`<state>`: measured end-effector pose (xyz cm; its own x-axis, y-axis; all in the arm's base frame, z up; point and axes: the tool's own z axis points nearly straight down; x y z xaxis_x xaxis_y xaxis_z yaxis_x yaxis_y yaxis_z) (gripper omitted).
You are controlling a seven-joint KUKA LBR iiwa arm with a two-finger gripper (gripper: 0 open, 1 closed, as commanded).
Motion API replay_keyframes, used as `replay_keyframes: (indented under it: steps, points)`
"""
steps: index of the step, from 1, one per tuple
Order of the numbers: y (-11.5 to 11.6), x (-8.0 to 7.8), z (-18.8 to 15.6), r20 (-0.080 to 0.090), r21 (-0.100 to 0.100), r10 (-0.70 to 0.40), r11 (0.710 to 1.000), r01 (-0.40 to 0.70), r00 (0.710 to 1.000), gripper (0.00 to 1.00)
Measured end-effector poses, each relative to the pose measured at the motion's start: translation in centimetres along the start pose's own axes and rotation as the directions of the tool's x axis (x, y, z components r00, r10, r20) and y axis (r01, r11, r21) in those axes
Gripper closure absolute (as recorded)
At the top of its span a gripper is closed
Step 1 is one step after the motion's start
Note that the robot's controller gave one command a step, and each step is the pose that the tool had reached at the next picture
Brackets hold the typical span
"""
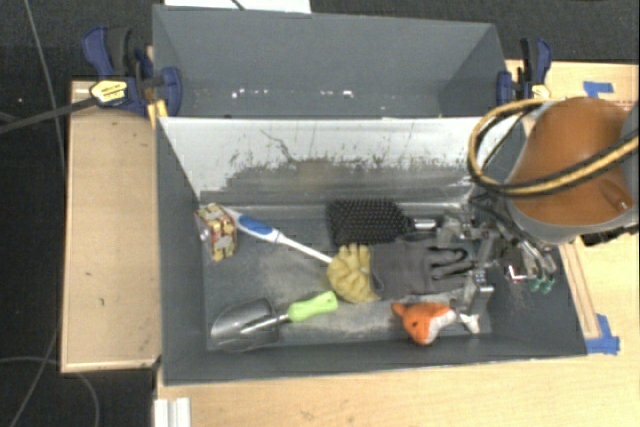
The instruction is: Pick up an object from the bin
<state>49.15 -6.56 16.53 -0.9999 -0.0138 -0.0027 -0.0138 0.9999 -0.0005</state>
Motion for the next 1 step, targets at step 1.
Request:
replay_keyframes:
  steps: [1]
  points:
    - [0.0, 0.0, 0.0, 0.0, 0.0, 0.0, 1.0, 0.0, 1.0, 0.0]
